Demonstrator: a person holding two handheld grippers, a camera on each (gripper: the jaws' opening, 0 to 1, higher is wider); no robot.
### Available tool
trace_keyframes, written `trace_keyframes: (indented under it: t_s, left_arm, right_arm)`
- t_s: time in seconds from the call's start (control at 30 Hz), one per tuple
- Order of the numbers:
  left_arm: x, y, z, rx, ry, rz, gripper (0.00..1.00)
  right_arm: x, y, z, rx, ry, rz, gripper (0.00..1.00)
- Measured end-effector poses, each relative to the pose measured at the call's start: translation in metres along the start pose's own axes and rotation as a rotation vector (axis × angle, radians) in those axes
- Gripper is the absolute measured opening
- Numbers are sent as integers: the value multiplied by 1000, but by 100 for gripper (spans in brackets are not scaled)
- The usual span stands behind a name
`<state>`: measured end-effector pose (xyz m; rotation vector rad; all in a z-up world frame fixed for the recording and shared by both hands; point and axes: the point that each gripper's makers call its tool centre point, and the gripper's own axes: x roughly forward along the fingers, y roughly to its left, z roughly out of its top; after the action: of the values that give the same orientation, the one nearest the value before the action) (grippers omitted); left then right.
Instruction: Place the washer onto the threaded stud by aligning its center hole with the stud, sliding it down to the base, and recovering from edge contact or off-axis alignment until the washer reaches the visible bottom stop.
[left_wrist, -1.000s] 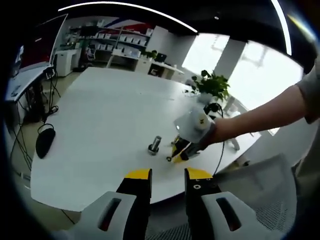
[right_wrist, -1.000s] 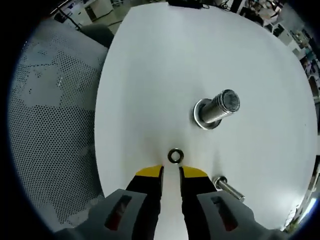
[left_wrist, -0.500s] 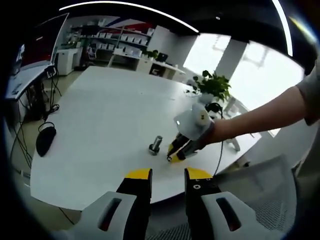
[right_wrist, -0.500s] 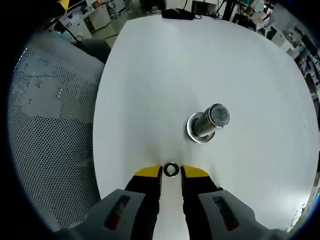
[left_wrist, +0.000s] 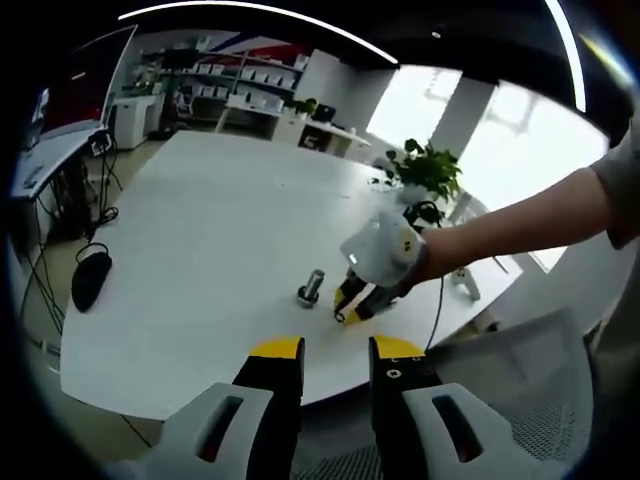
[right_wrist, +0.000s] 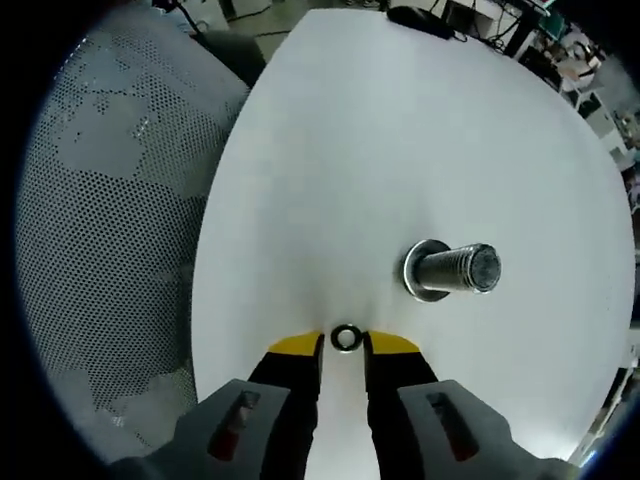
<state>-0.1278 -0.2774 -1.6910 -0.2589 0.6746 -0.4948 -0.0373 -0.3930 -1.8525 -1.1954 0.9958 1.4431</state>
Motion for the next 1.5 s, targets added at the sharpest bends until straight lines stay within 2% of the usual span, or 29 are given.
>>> trace_keyframes:
  t_s: [0.23, 0.37, 0.47, 0.63, 0.7, 0.87, 0.93, 1.2, 1.37, 1.5]
  left_arm:
    - [0, 0, 1, 1, -4, -3, 23]
    - [1, 0, -1, 7, 9, -4, 23]
    - [0, 0, 0, 1, 1, 1, 23]
    - [0, 0, -1, 5, 3, -4, 24]
    - [0, -1, -1, 6, 2, -5, 24]
    - [0, -1, 0, 9, 1, -9, 24]
    - [0, -2, 0, 9, 0, -10, 24]
    - [0, -3, 0, 10, -2, -16, 24]
    - [0, -3, 2, 14, -11, -19, 23]
    - [0, -4, 6, 15, -30, -25, 23]
  right_arm:
    - [0, 2, 2, -7, 23, -24, 16]
    - [1, -4, 2, 42, 52, -12, 15]
    - [2, -4, 1, 45, 60, -14, 15]
    - [2, -6, -1, 32, 29, -30, 16]
    - [2, -6, -1, 72, 3, -35, 16]
    - [2, -5, -3, 71, 13, -34, 17]
    - [1, -4, -3, 101, 14, -38, 17]
    - [0, -2, -3, 127, 8, -50, 16]
    - [3, -4, -3, 129, 35, -63, 16]
    - [2, -3, -2, 152, 89, -66, 15]
